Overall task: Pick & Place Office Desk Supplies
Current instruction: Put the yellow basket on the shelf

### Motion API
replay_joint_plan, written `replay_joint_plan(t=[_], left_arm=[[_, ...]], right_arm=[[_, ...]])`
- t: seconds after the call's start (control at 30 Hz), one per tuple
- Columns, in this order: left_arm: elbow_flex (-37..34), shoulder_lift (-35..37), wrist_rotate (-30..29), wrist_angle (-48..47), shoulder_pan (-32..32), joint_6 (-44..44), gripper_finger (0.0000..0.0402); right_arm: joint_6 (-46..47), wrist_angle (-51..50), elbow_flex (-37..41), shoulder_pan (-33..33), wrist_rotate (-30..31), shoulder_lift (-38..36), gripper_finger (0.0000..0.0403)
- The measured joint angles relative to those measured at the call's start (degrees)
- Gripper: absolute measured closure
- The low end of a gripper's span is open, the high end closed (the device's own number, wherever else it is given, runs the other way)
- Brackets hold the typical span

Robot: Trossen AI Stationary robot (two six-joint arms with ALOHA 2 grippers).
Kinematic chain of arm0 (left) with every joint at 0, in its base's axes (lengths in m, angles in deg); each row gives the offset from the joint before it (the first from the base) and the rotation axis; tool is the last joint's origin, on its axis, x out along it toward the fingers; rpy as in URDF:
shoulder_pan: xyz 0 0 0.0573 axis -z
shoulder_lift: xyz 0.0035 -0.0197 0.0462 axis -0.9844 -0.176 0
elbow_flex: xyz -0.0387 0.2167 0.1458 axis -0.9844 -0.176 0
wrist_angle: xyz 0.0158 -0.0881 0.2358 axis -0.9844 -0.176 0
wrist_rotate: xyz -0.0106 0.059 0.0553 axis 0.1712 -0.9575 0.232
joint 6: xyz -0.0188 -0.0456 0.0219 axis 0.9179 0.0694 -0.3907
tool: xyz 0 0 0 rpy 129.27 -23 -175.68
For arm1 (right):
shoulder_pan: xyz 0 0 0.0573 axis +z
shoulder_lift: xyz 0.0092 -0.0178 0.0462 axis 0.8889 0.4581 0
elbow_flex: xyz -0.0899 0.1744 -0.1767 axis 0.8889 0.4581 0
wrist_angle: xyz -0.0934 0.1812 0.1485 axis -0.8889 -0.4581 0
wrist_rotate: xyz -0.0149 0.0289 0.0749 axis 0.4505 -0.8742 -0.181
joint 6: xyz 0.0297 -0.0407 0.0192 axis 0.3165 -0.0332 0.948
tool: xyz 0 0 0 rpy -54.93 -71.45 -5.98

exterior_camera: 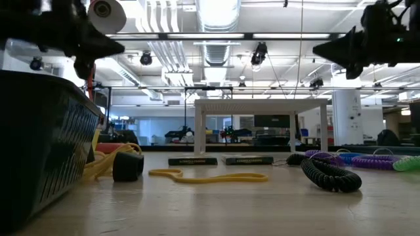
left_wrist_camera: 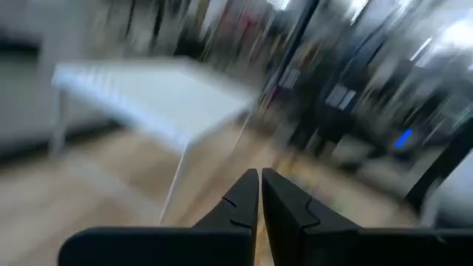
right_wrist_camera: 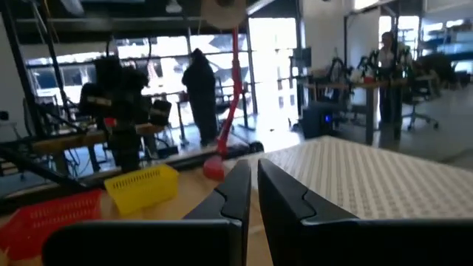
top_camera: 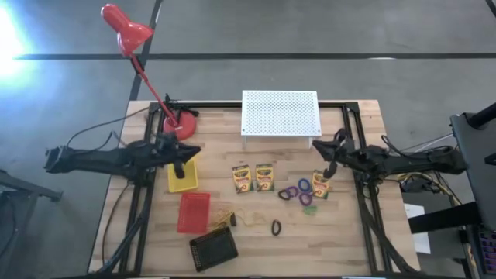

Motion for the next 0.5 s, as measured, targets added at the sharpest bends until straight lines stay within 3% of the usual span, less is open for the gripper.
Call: replay_joint_plan(t=[0.2, 0.3, 0.4, 0.5], left_arm=[[21.8, -17.7, 0.1, -39.6, 0.0, 16.8, 0.0375], [30.1, -25.6, 4.7, -54.3, 0.0, 23.4, 0.0375], [34.9, -32.0, 11.0, -63.1, 0.3, 24.7, 0.0375], [36.3, -36.4, 14.8, -66.1, 0.3, 26.8, 0.0375]], right_arm=[[5.2, 0.0, 0.0, 0.0, -0.7, 6.1, 0.0376], [6.0, 0.0, 0.0, 0.0, -0.8, 8.1, 0.0376], [6.0, 0.1, 0.0, 0.0, -0.9, 9.3, 0.0376], [5.5, 0.1, 0.0, 0.0, -0.9, 10.2, 0.0375]])
